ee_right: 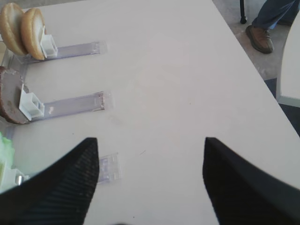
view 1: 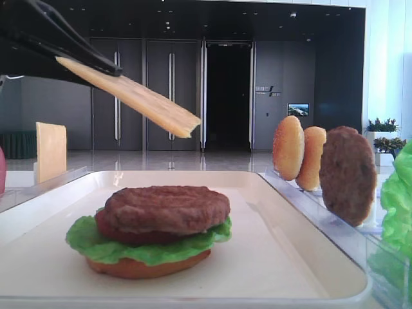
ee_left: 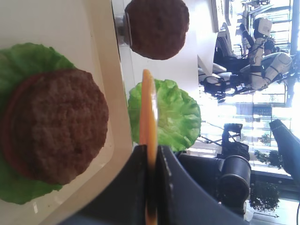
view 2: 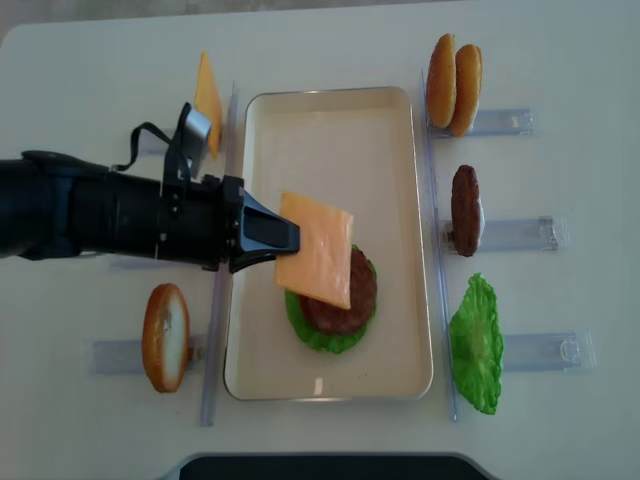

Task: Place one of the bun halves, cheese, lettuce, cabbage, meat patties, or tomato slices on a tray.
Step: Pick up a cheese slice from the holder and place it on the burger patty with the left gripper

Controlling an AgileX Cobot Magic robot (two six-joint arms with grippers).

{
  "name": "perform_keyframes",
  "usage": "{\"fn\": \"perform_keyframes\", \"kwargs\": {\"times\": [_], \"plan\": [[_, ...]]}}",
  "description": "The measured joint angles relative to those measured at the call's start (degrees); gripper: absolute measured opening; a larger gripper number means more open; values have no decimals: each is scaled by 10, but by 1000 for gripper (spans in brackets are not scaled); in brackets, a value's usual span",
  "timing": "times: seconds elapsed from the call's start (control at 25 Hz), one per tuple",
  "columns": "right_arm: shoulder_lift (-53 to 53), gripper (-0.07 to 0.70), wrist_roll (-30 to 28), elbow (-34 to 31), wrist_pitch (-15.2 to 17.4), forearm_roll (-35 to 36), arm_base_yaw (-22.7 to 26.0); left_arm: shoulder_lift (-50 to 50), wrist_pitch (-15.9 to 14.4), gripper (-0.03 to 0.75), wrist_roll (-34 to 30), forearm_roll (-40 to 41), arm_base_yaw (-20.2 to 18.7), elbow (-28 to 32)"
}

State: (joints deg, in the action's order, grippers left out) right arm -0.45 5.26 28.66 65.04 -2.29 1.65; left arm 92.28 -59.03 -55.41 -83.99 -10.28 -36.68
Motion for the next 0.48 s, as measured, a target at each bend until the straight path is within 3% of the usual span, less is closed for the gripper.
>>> {"fn": "perform_keyframes", "kwargs": {"times": [0.32,0.48], "plan": [[0,481,0,0,0,0,0,6,16,22,-14,-26,-19,6],[0,481,0,0,0,0,0,6,16,22,-80,-99,-19,52]]}}
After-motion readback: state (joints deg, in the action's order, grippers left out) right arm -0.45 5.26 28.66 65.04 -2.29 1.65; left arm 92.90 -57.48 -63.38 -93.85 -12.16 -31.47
